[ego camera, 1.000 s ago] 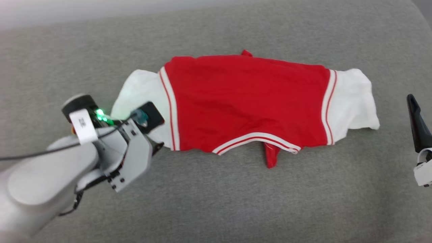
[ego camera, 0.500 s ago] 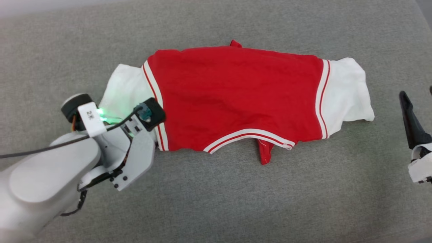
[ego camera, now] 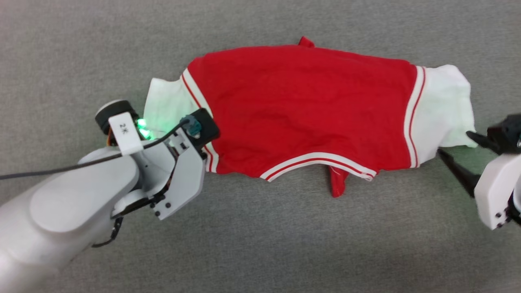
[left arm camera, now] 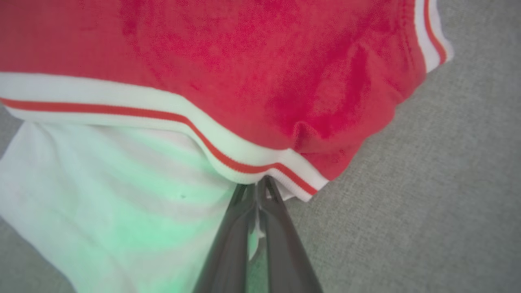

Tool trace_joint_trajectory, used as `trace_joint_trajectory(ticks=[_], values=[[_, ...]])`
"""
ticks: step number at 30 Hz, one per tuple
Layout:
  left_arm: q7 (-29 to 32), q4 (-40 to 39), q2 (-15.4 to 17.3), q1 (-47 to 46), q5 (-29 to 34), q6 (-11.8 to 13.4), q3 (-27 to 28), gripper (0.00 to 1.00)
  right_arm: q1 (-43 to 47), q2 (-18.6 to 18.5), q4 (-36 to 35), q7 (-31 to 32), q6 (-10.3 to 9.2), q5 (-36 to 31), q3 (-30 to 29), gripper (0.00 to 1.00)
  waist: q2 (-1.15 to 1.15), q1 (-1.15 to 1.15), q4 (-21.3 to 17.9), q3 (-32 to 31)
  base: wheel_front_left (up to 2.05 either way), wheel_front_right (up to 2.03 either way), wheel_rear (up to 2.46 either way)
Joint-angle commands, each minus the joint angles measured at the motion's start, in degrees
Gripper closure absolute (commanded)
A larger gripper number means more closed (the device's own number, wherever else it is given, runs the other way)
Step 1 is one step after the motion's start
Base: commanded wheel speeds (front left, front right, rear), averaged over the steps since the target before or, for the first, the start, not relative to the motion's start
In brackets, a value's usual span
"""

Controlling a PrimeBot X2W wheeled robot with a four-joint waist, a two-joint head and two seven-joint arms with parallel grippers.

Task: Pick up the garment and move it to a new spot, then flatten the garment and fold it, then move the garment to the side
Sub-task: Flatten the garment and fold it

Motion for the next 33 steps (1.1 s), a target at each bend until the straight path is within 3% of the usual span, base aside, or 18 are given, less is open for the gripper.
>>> trace_joint_trajectory(ticks=[1,10,11,12,13,14,19,23,29,33], values=[[0.4,2.0,-0.7,1.4,0.9,0.3,-1.5,1.00,-1.3,-0.5,0.4,0.5,-0.11,0.6,1.0,0.00,0.00,0.00,0.9,0.8,0.00,0.00,0.00],[-1.2,2.9,-3.0,0.1,1.2,0.4,-1.5,1.00,-10.2,-2.2,9.2,2.2,-0.10,6.1,12.7,0.00,0.00,0.00,3.2,2.7,0.00,0.00,0.00],[-1.5,3.2,-3.2,0.0,1.1,0.4,-1.5,1.00,-10.7,-2.3,10.3,1.7,-0.11,6.5,13.8,0.46,0.00,0.00,3.4,2.7,0.00,0.00,0.00],[-2.0,3.6,-3.4,-0.1,0.7,0.4,-1.5,1.00,-11.2,-2.2,11.2,1.2,-0.11,6.9,14.8,0.63,0.00,0.00,3.6,2.7,0.00,0.00,0.00],[-2.7,4.1,-3.7,-0.1,0.2,0.5,-1.5,1.00,-11.6,-2.3,12.0,0.6,-0.11,7.5,15.5,0.95,0.00,0.00,3.7,2.6,0.00,0.00,0.00],[-3.4,4.5,-3.9,-0.1,-0.3,0.5,-1.5,1.00,-12.0,-2.3,12.9,0.1,-0.11,8.0,16.2,1.00,0.00,0.00,3.8,2.5,0.00,0.00,0.00],[-7.4,6.2,-4.0,0.6,-2.5,0.5,-1.3,1.00,-13.7,-3.5,14.7,-3.6,-0.12,9.3,17.8,1.00,0.00,0.00,4.2,0.7,0.00,0.00,0.00],[-14.1,7.2,-3.7,-0.7,-6.0,0.4,-0.8,1.00,-14.6,-5.3,13.8,-7.3,-0.11,10.0,15.7,1.00,0.00,0.00,5.0,-1.4,0.00,0.00,0.00],[-23.7,8.3,-3.4,-2.0,-12.8,0.3,0.3,1.00,-13.6,-7.0,11.0,-10.8,-0.11,13.3,9.1,1.00,0.00,0.00,6.7,-3.8,0.00,0.00,0.00],[-28.2,9.2,-4.1,-3.4,-16.8,0.3,2.5,1.00,-15.2,-5.7,10.4,-12.0,-0.11,14.4,2.5,1.00,0.00,0.00,7.8,-4.1,0.00,0.00,0.00]])
